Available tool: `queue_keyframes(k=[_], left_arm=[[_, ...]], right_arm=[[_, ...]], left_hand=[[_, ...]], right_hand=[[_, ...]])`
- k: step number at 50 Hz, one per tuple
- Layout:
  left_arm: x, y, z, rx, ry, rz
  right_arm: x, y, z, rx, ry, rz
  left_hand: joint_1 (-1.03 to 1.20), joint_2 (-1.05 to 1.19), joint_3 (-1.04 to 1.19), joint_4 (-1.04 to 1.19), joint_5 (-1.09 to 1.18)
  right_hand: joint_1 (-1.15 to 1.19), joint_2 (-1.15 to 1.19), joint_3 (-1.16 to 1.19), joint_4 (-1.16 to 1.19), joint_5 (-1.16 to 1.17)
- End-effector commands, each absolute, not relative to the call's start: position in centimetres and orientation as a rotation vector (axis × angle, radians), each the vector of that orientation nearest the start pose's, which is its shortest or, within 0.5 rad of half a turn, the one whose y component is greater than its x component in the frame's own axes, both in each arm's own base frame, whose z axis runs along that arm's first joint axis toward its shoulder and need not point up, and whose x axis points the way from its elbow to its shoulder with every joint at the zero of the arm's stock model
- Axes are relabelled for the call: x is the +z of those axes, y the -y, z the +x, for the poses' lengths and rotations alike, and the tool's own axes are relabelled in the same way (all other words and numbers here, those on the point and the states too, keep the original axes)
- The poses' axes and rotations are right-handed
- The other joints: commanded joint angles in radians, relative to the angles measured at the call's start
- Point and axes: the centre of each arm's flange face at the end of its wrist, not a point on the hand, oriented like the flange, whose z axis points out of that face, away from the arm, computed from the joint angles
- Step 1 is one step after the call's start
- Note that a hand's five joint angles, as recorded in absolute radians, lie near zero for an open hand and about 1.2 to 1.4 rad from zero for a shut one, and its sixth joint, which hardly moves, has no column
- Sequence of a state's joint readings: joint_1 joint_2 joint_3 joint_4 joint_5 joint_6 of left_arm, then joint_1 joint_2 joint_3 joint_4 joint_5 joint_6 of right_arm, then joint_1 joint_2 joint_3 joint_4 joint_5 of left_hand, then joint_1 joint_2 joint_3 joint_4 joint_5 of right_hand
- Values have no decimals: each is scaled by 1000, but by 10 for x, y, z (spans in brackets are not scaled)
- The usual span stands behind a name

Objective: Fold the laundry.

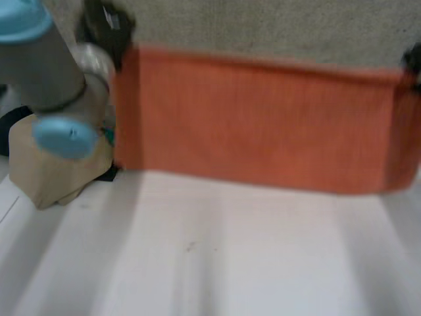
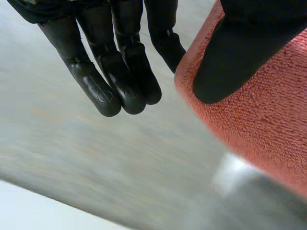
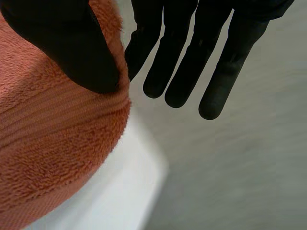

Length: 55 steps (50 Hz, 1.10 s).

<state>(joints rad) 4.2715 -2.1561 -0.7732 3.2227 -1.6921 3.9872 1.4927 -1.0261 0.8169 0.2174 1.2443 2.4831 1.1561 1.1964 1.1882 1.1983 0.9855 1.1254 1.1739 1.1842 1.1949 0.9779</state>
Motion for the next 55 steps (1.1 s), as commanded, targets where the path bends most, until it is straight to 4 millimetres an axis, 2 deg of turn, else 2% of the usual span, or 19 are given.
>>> queue_keyframes(k=[1,7,14,18,21,23,26,27,30,33,34,37,38,41,42,46,49,53,55], left_arm=[[436,362,-304,-2624,-998,513],[428,366,-305,-2650,-1051,524],[385,380,-299,-2560,-1233,579],[342,384,-301,-2474,-1358,663],[297,384,-304,-2384,-1486,751],[263,378,-307,-2313,-1579,828],[229,369,-310,-2223,-1673,910],[211,360,-311,-2165,-1719,963],[181,340,-309,-2036,-1789,1073],[165,320,-304,-1921,-1836,1167],[157,305,-299,-1834,-1861,1233],[149,277,-290,-1689,-1897,1342],[148,257,-283,-1593,-1922,1400],[146,224,-272,-1432,-1966,1486],[145,201,-263,-1311,-1999,1539],[146,159,-246,-1065,-2059,1628],[149,156,-244,-1020,-2089,1638],[162,180,-256,-1144,-2110,1567],[172,202,-266,-1252,-2094,1511]], right_arm=[[399,448,112,-2909,-1583,-493],[395,448,109,-2898,-1545,-449],[349,450,124,-2648,-1760,-578],[311,450,128,-2482,-1914,-676],[277,449,129,-2344,-2043,-749],[248,446,127,-2235,-2155,-803],[222,440,128,-2117,-2250,-873],[208,434,126,-2039,-2313,-929],[188,421,117,-1885,-2431,-1008],[182,407,110,-1763,-2500,-1065],[181,397,105,-1688,-2533,-1100],[187,380,97,-1592,-2581,-1161],[192,368,89,-1518,-2620,-1201],[197,348,78,-1359,-2673,-1283],[200,336,70,-1238,-2693,-1341],[205,312,59,-999,-2652,-1515],[204,310,58,-968,-2612,-1609],[194,325,63,-1050,-2616,-1577],[191,336,68,-1139,-2620,-1511]], left_hand=[[240,200,208,198,236],[240,200,208,198,236],[240,200,208,198,236],[240,200,208,198,236],[240,200,208,198,236],[240,200,208,198,236],[240,200,208,198,236],[240,200,208,198,236],[240,200,208,198,236],[240,200,208,198,236],[240,200,208,198,236],[240,200,208,198,236],[240,200,208,198,236],[240,200,208,198,236],[240,200,208,198,236],[240,200,208,198,236],[240,200,208,198,236],[240,200,208,198,236],[240,200,208,198,236]], right_hand=[[271,222,212,201,244],[271,222,212,201,244],[271,222,212,201,244],[271,222,212,201,244],[271,222,212,201,244],[271,222,212,201,244],[271,222,212,201,244],[271,222,212,201,244],[271,222,212,201,244],[271,222,212,201,244],[271,222,212,201,244],[271,222,212,201,244],[271,222,212,201,244],[271,222,212,201,244],[271,222,212,201,244],[271,222,212,201,244],[271,222,212,201,244],[271,222,212,201,244],[271,222,212,201,244]])
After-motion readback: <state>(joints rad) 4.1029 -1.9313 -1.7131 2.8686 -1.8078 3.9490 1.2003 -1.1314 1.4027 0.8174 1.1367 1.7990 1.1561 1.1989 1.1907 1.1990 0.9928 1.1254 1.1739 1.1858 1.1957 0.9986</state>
